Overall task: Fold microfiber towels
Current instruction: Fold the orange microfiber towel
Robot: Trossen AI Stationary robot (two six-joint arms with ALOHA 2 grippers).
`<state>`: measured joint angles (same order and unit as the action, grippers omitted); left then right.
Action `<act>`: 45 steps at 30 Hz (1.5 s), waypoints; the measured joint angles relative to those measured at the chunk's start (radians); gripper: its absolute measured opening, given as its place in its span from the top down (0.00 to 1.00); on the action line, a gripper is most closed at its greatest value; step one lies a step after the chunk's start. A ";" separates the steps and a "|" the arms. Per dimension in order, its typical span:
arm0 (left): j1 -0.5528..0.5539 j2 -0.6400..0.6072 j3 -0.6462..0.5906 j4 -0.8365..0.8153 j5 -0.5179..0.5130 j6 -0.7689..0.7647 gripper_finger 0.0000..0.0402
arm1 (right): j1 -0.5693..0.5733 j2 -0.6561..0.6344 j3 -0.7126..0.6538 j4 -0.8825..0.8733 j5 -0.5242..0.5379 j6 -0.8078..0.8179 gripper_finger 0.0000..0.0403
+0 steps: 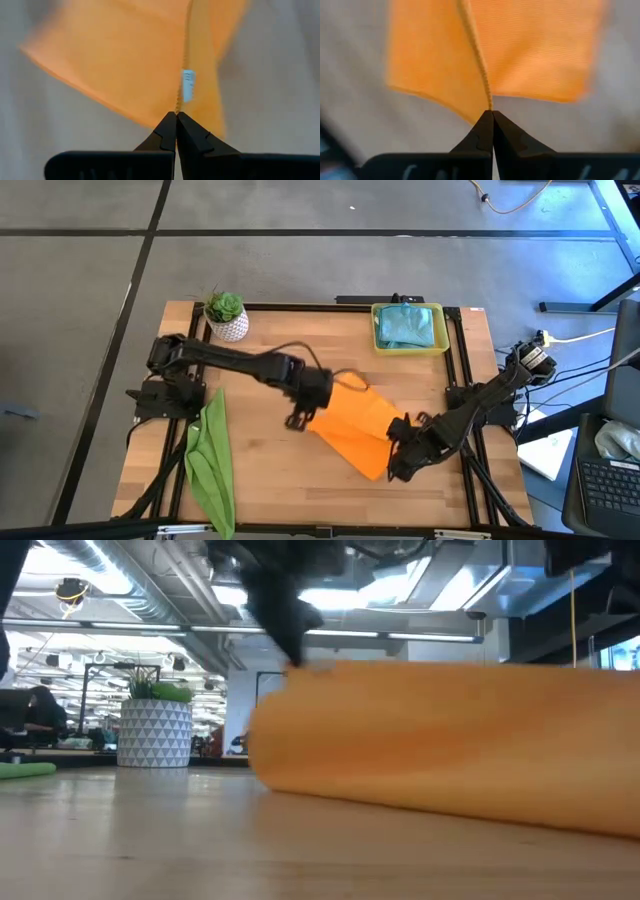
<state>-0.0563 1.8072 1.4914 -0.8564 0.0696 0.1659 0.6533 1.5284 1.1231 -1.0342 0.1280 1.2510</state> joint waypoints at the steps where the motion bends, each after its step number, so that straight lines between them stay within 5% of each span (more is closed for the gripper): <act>1: 0.024 0.008 0.000 0.050 -0.009 0.013 1.00 | 0.000 0.000 -0.006 -0.043 0.013 0.000 0.99; 12: 0.211 0.152 0.000 0.226 0.081 0.073 1.00 | -0.001 0.000 -0.192 0.000 0.011 -0.025 0.99; 26: 0.250 0.173 -0.001 0.395 0.042 0.160 1.00 | -0.016 0.000 -0.355 0.023 -0.025 -0.027 0.99; 45: 0.257 0.190 0.000 0.460 0.015 0.160 1.00 | -0.028 0.000 -0.363 -0.123 -0.017 0.038 0.99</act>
<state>0.2011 1.9972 1.4914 -0.3960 0.0849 0.3264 0.6254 1.5284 0.7605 -1.1573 0.1107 1.2891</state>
